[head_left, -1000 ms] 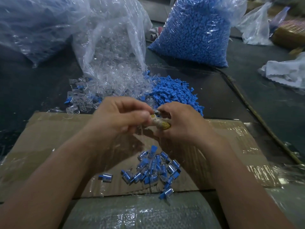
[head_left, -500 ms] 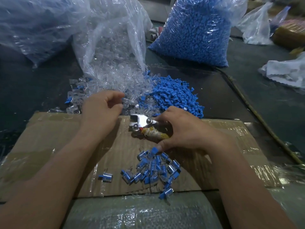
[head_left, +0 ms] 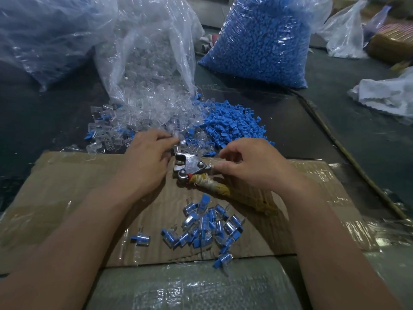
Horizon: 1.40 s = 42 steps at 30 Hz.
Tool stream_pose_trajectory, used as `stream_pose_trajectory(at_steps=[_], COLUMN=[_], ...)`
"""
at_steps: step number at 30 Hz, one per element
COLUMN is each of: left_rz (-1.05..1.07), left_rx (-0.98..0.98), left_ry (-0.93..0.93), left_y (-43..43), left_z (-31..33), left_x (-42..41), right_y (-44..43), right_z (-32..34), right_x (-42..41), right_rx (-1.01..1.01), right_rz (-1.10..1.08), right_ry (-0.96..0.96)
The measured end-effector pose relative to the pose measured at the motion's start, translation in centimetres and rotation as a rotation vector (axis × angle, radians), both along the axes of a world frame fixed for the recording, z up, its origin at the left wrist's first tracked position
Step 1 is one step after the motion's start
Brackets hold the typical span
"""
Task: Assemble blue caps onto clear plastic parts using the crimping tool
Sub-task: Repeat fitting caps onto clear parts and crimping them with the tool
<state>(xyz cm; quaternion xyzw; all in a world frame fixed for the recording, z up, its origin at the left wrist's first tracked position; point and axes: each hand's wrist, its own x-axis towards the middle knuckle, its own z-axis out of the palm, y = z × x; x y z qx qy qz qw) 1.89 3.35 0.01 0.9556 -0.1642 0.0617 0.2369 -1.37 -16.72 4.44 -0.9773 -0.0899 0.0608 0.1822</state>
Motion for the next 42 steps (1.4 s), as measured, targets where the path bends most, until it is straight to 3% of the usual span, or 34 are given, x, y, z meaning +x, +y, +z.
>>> stream_pose_trajectory(at_steps=[8,16,25,29,33,42], left_rz=[0.11,0.181,0.19,0.253,0.27,0.139], left_rx=[-0.046,-0.212,-0.292,-0.474,-0.654,-0.816], left_ry=[-0.032,-0.12,-0.071,-0.083,-0.039,0.185], left_y=[0.3,0.6,0.4,0.2,0.0,-0.4], left_z=[0.5,0.9,1.3,1.4,1.9,2.4], left_x=[0.0,-0.4,-0.8,-1.3,-1.8,-2.3], right_y=[-0.4,-0.7,-1.6,-2.0,-1.7,0.2], right_z=[-0.2,-0.1,-0.1,-0.3,-0.8,-2.4], right_x=[0.2,0.3,0.7,0.9,1.0,1.8], right_rx=[0.04,0.065,0.104,0.112,0.078,-0.052], right_rz=[-0.058,-0.119,-0.268,-0.335,-0.327,-0.276], right_ry=[-0.04,-0.096,-0.157,-0.193,-0.185,-0.11])
